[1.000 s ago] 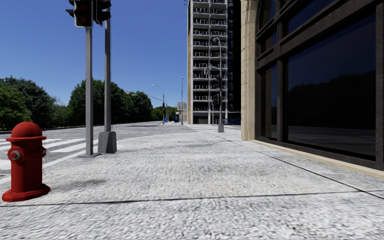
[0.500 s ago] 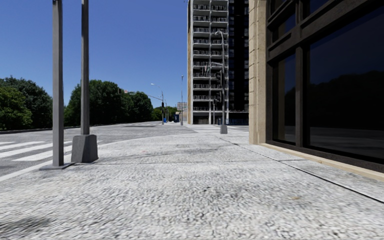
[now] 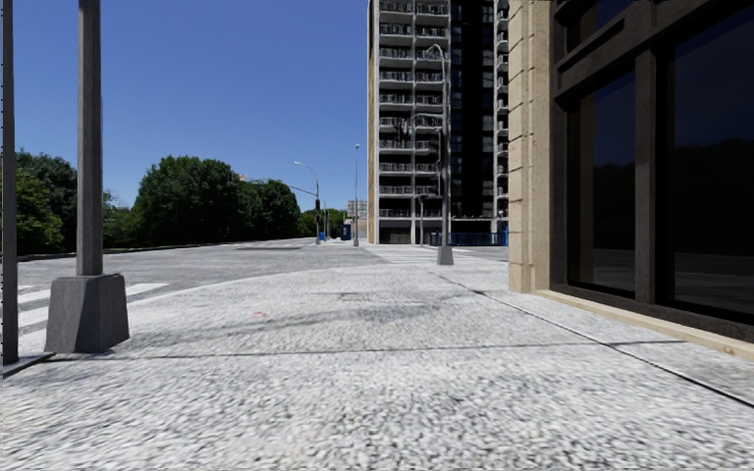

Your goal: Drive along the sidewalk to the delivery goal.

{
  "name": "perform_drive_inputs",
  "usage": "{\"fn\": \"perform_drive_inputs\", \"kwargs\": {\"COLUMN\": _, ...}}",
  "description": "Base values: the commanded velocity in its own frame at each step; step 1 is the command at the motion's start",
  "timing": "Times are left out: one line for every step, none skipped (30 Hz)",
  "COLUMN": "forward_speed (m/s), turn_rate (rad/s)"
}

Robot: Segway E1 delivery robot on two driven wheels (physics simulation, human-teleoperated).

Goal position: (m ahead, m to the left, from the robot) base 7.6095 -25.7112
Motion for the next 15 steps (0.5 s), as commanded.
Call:
{"fn": "perform_drive_inputs", "kwargs": {"forward_speed": 1.99, "turn_rate": 0.00}}
{"fn": "perform_drive_inputs", "kwargs": {"forward_speed": 1.99, "turn_rate": 0.00}}
{"fn": "perform_drive_inputs", "kwargs": {"forward_speed": 1.99, "turn_rate": 0.00}}
{"fn": "perform_drive_inputs", "kwargs": {"forward_speed": 1.99, "turn_rate": 0.00}}
{"fn": "perform_drive_inputs", "kwargs": {"forward_speed": 1.99, "turn_rate": 0.00}}
{"fn": "perform_drive_inputs", "kwargs": {"forward_speed": 1.99, "turn_rate": 0.00}}
{"fn": "perform_drive_inputs", "kwargs": {"forward_speed": 1.99, "turn_rate": 0.00}}
{"fn": "perform_drive_inputs", "kwargs": {"forward_speed": 1.99, "turn_rate": 0.00}}
{"fn": "perform_drive_inputs", "kwargs": {"forward_speed": 1.99, "turn_rate": 0.00}}
{"fn": "perform_drive_inputs", "kwargs": {"forward_speed": 1.99, "turn_rate": 0.00}}
{"fn": "perform_drive_inputs", "kwargs": {"forward_speed": 1.99, "turn_rate": 0.00}}
{"fn": "perform_drive_inputs", "kwargs": {"forward_speed": 1.99, "turn_rate": 0.00}}
{"fn": "perform_drive_inputs", "kwargs": {"forward_speed": 1.99, "turn_rate": 0.00}}
{"fn": "perform_drive_inputs", "kwargs": {"forward_speed": 1.99, "turn_rate": 0.00}}
{"fn": "perform_drive_inputs", "kwargs": {"forward_speed": 1.99, "turn_rate": 0.00}}
